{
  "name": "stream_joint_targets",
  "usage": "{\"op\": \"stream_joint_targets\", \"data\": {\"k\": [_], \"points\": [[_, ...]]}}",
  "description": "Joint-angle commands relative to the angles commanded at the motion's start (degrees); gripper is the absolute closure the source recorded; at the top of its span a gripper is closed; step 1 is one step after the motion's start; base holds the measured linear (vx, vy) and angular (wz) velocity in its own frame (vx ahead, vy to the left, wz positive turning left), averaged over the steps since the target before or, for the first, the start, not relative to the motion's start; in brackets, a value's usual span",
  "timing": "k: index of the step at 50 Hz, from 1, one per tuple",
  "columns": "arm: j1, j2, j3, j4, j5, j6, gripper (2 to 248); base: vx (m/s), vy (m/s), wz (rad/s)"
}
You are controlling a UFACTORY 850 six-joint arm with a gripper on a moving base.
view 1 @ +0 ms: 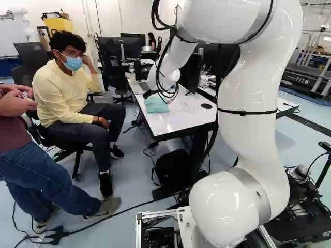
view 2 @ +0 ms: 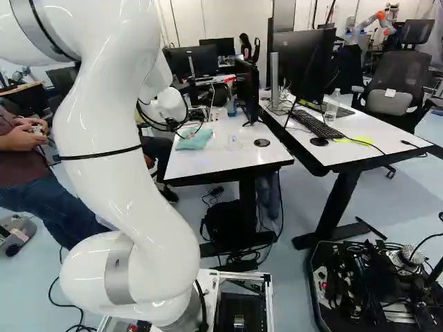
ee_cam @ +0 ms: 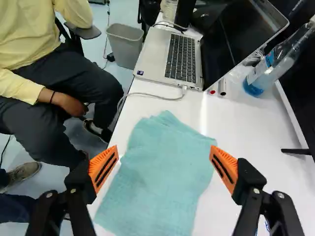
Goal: Clean the table with the green towel
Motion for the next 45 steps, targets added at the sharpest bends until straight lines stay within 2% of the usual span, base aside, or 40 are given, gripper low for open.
{"op": "stream_joint_targets", "data": {"k": [35,45], "points": [[-0.16,-1.44,0.68,-0.37,1.36,0.00,3,0.000,0.000,0.000],[-0.16,-2.80,0.42,-0.37,4.54,0.00,3,0.000,0.000,0.000]]}}
